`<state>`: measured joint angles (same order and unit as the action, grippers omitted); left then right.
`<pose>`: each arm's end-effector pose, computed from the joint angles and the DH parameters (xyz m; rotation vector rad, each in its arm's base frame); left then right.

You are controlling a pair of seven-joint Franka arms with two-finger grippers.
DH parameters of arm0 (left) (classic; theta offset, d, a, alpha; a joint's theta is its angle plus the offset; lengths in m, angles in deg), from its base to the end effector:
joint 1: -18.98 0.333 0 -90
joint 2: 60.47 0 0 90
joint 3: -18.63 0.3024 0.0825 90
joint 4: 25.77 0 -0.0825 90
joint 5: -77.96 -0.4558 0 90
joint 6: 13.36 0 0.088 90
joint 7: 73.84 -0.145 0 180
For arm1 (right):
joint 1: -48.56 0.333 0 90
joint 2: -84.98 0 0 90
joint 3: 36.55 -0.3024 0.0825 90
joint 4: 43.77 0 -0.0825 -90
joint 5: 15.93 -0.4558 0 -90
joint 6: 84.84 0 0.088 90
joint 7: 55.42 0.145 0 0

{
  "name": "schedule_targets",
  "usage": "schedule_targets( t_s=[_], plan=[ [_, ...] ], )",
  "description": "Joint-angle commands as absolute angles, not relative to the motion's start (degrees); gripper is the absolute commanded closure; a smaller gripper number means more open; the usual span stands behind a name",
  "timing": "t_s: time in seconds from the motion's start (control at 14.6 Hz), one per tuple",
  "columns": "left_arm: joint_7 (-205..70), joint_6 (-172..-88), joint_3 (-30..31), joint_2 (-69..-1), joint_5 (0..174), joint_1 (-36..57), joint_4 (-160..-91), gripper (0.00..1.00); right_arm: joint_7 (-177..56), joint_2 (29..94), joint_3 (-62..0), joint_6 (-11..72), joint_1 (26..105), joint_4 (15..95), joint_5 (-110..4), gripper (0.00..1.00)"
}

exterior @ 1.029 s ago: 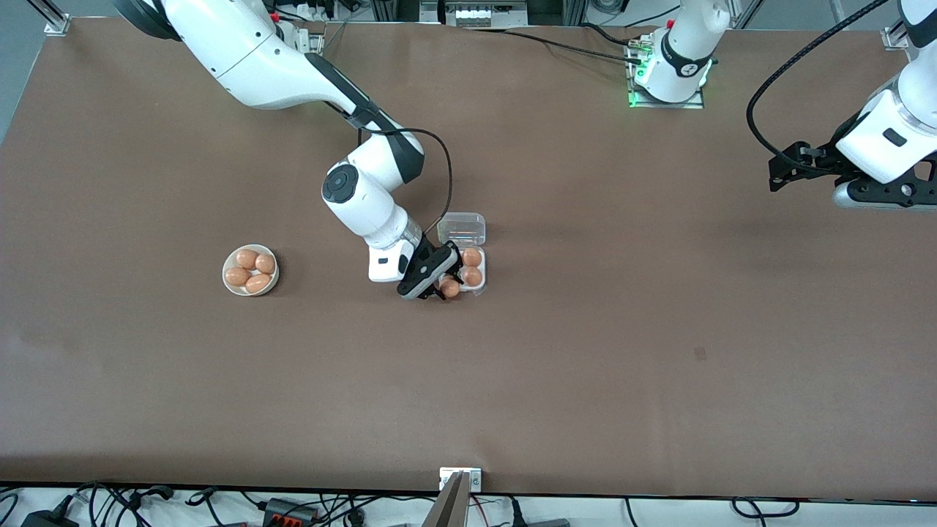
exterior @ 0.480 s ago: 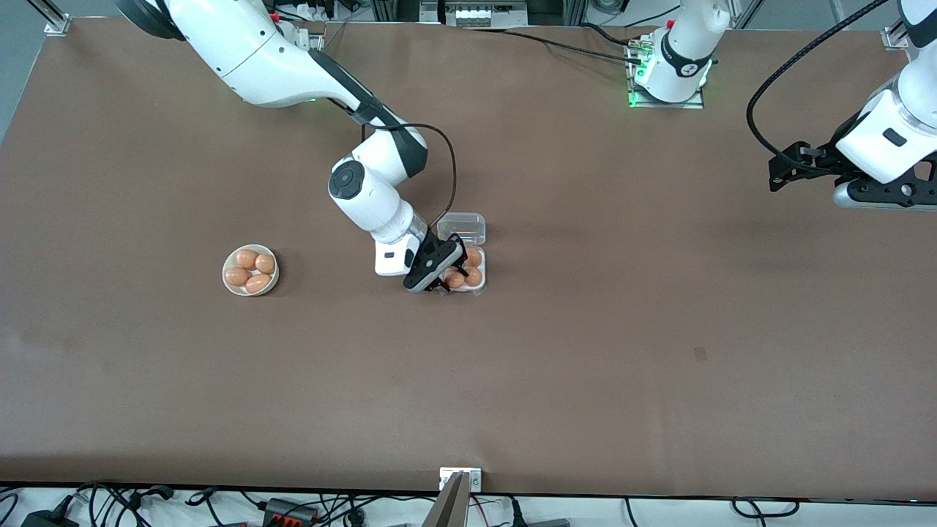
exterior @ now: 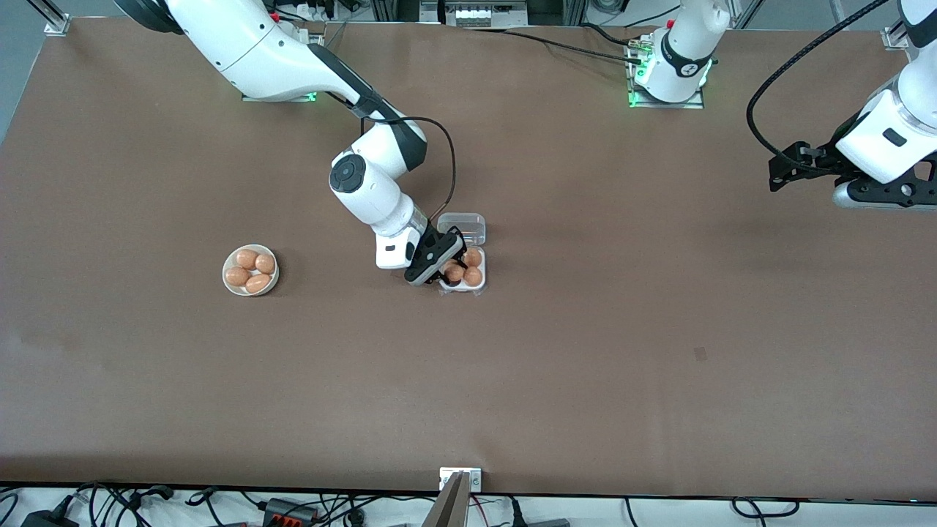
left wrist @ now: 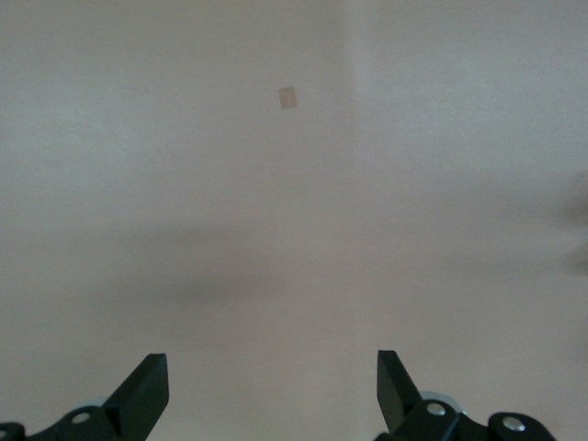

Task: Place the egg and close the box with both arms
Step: 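Lower the egg into the empty carton slot and open the right gripper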

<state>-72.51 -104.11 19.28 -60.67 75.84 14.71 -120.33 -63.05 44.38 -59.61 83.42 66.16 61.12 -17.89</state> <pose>0.6200 -0.0339 0.5331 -3.0999 0.0645 0.0951 0.5644 0.4703 0.1170 -2.5862 -0.8906 -0.4955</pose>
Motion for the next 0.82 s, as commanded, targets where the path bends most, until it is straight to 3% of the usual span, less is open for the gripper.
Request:
schedule_targets(
  t_s=[0.0, 0.07, 0.55, 0.75],
  plan=[
    [-73.31, -103.18, 19.07, -60.99, 76.73, 15.2, -119.99, 0.0, -62.55, 46.13, -60.02, 84.17, 65.69, 63.02, -18.75, 0.67],
    [-73.31, -103.18, 19.07, -61.08, 76.73, 15.2, -119.99, 0.0, -62.11, 46.13, -59.93, 84.44, 65.87, 62.59, -18.66, 0.01],
    [-73.31, -103.18, 19.07, -61.08, 76.73, 15.2, -119.99, 0.0, -59.03, 46.57, -60.02, 82.52, 65.87, 60.48, -18.75, 0.0],
    [-73.31, -103.18, 19.07, -60.99, 76.73, 15.2, -119.99, 0.0, -58.85, 47.97, -59.58, 67.98, 64.91, 53.39, -18.66, 0.0]
  ],
)
